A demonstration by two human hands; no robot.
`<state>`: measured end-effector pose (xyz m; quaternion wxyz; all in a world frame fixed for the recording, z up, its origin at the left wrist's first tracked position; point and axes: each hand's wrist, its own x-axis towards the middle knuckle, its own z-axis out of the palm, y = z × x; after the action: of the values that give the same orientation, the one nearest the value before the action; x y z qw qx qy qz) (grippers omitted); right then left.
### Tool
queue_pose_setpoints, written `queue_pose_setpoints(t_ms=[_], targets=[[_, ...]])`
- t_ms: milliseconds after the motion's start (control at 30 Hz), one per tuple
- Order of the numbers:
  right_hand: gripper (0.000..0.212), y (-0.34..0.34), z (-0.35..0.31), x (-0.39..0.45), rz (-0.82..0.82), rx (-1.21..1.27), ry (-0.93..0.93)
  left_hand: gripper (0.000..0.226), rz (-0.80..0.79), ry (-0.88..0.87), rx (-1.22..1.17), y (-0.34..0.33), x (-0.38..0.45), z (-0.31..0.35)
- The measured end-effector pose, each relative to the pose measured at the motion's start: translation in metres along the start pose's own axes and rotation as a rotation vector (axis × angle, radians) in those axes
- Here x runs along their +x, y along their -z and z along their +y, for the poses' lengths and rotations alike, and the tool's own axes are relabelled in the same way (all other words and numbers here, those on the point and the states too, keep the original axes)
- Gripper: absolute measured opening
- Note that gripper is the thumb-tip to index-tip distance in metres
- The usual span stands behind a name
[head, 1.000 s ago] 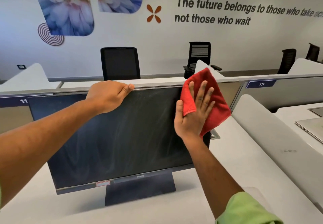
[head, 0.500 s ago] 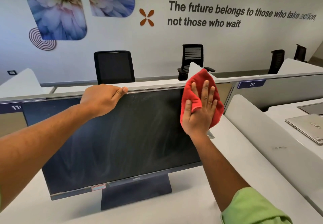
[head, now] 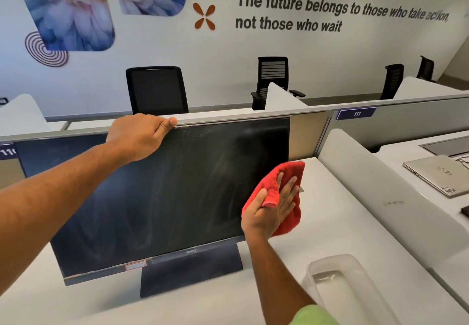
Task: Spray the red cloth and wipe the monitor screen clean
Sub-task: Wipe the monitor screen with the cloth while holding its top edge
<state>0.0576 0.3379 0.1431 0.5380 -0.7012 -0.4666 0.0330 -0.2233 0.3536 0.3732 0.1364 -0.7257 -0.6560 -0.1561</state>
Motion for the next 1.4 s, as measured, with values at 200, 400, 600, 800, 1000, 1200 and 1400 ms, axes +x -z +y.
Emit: queue_pose_setpoints(t_ms=[200, 400, 600, 800, 1000, 1200, 1400], targets=[[0.060, -0.003, 0.017, -0.042, 0.056, 0.076, -0.242, 0.086, 0.007, -0.015, -0.001, 0.000, -0.001, 0.000], [0.066, -0.004, 0.011, -0.051, 0.012, 0.106, -0.420, 0.081, 0.021, -0.018, 0.038, 0.000, -0.002, -0.002], [0.070, 0.000, -0.018, -0.009, -0.069, 0.013, -0.096, 0.083, 0.028, -0.043, 0.036, -0.001, -0.002, -0.002], [0.071, 0.002, -0.096, 0.072, -0.028, 0.008, 0.158, 0.083, 0.022, -0.040, 0.027, 0.000, -0.004, -0.004], [0.067, 0.006, -0.110, 0.099, 0.012, -0.023, 0.317, 0.084, 0.030, -0.044, 0.047, -0.003, -0.002, -0.003], [0.068, 0.001, -0.069, 0.062, -0.014, -0.050, 0.192, 0.084, 0.034, -0.042, 0.034, -0.004, 0.000, -0.004], [0.067, -0.005, -0.008, -0.002, -0.042, -0.083, 0.011, 0.082, 0.037, -0.045, 0.037, -0.004, 0.001, -0.003]])
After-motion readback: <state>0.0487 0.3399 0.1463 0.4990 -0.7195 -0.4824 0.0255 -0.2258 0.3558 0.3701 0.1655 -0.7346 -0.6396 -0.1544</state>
